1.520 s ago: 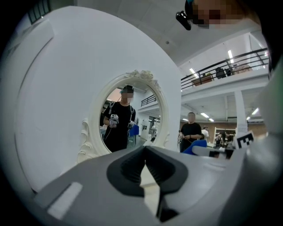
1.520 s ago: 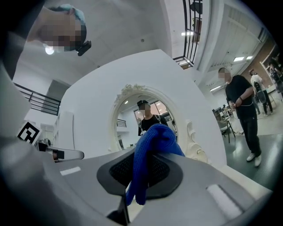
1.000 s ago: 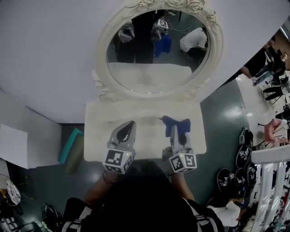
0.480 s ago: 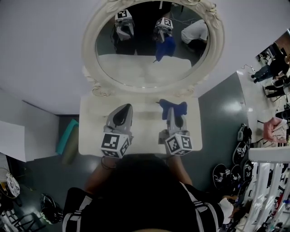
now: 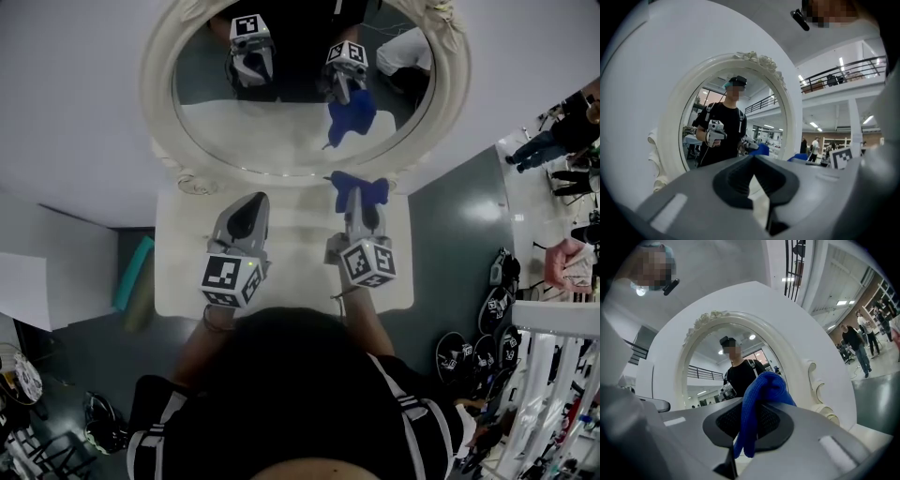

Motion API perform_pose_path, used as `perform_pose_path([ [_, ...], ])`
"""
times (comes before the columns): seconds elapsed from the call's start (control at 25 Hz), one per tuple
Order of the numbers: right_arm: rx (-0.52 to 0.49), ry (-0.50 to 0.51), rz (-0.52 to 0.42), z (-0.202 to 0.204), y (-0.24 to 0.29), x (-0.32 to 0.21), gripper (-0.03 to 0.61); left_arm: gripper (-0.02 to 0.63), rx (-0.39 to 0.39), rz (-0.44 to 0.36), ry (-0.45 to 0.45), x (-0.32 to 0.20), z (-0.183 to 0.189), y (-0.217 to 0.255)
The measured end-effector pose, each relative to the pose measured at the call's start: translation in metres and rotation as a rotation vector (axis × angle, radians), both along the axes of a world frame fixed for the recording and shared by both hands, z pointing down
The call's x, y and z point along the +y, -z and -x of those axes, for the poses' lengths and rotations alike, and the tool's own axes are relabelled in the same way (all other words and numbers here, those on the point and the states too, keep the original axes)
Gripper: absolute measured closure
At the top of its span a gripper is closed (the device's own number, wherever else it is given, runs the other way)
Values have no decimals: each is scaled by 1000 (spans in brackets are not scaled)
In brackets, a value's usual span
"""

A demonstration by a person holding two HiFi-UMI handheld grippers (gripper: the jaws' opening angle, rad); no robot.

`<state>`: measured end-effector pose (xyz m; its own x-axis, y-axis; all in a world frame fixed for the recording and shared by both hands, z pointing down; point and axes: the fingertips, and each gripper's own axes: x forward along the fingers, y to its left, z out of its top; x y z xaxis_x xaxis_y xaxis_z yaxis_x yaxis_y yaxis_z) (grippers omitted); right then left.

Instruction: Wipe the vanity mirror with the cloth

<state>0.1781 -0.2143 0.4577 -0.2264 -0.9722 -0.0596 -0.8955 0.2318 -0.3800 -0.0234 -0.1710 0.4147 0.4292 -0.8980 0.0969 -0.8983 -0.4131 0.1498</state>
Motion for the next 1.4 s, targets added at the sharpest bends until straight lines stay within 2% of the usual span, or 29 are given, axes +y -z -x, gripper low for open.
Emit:
perform_pose_path([
  [0.52,-61,-12,35,-8,-16,-61,541,603,-14,13,-15,-46,-10,-2],
  [0.88,-101,-14,-3,-11,-12,-88,540,603,-18,43,-24,-59,-14,-14],
  [1.4,-135,-24,-70,-14,-3,-94,538,604,-2,38,-48,-64,-20,-10],
])
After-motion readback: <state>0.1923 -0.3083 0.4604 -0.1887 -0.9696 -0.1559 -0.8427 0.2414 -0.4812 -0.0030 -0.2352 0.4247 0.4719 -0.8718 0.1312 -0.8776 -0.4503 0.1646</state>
